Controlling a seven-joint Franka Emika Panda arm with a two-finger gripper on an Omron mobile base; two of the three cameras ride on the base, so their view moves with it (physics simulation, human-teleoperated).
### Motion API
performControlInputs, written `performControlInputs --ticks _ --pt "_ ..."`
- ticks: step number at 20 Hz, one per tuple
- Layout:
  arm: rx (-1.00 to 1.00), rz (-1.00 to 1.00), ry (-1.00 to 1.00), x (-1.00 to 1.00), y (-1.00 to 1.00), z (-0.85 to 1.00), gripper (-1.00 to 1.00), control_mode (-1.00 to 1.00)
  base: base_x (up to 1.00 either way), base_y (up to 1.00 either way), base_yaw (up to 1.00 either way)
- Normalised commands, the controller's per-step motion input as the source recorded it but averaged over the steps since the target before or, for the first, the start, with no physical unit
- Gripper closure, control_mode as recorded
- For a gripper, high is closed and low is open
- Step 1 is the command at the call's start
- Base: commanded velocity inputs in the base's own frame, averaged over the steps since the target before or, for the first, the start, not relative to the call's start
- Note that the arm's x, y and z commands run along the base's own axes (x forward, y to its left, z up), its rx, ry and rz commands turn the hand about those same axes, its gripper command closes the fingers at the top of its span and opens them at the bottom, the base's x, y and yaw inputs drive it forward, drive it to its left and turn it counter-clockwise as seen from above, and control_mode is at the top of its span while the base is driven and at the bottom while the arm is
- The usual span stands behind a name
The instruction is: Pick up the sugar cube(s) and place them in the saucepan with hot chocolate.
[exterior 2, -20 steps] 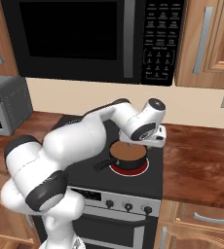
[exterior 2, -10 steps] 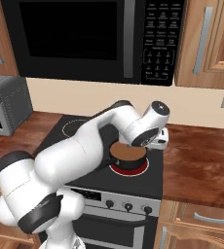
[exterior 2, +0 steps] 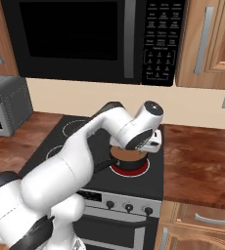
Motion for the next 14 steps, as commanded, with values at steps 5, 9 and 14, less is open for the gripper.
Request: performControlInputs --ticks 5,9,14 --pt "-0.01 -0.02 0.02 -0.43 0.95 0.21 -1.00 -1.00 0.00 0.00 0.00" --pt "-0.05 -0.02 0.06 -0.40 1.00 0.16 -1.00 -1.00 0.00 0.00 0.00" --pt "-0.01 0.00 0.12 -0.42 0.90 0.00 -1.00 -1.00 0.00 0.00 0.00"
